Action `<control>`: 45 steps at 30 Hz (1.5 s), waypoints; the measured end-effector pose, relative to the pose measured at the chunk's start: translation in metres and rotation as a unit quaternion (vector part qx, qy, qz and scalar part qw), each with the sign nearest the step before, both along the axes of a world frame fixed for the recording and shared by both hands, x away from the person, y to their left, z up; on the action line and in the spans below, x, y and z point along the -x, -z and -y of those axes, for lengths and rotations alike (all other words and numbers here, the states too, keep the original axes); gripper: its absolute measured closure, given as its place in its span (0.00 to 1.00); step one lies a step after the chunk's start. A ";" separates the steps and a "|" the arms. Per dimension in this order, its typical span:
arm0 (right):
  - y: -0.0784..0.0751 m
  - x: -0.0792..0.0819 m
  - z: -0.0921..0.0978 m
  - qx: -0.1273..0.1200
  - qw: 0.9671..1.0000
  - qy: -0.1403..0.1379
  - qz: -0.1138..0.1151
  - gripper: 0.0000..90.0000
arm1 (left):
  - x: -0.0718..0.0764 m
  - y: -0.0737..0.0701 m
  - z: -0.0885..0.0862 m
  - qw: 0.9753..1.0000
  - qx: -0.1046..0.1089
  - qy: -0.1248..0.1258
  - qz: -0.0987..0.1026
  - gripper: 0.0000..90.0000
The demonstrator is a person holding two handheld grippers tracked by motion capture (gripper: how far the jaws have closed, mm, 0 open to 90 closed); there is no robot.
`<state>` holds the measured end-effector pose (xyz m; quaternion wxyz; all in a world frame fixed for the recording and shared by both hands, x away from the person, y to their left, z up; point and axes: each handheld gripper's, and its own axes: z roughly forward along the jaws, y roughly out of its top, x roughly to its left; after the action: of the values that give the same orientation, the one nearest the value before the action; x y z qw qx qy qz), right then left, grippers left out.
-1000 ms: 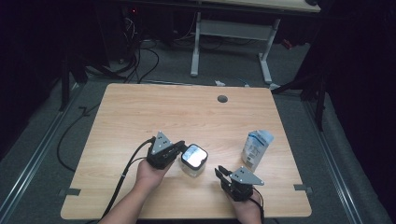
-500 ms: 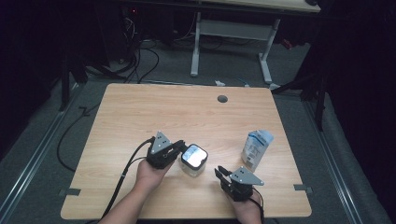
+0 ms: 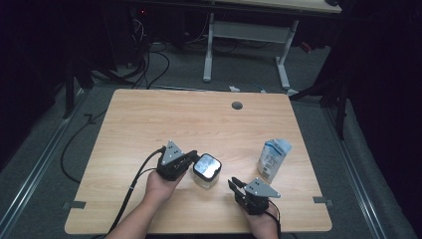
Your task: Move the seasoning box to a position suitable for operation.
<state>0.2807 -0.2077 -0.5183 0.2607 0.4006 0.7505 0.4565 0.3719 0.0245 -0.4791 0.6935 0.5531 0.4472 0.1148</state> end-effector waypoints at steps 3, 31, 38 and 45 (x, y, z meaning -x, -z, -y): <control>0.000 0.000 -0.001 0.000 1.000 -0.001 0.000 0.87 | 0.000 0.000 0.000 1.000 0.002 -0.001 0.001 1.00; -0.026 -0.016 -0.029 0.000 0.999 -0.030 0.020 1.00 | -0.002 0.001 0.000 1.000 0.012 -0.001 -0.001 1.00; -0.026 -0.016 -0.030 0.004 0.999 -0.032 0.018 1.00 | -0.003 0.002 -0.001 1.000 0.020 -0.002 -0.005 1.00; -0.025 -0.017 -0.031 0.005 0.999 -0.032 0.018 1.00 | -0.003 0.002 -0.001 1.000 0.021 -0.002 -0.005 1.00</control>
<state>0.2973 -0.1771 -0.4932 0.2614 0.3670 0.7601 0.4682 0.3748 0.0256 -0.4810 0.7027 0.5380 0.4539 0.1037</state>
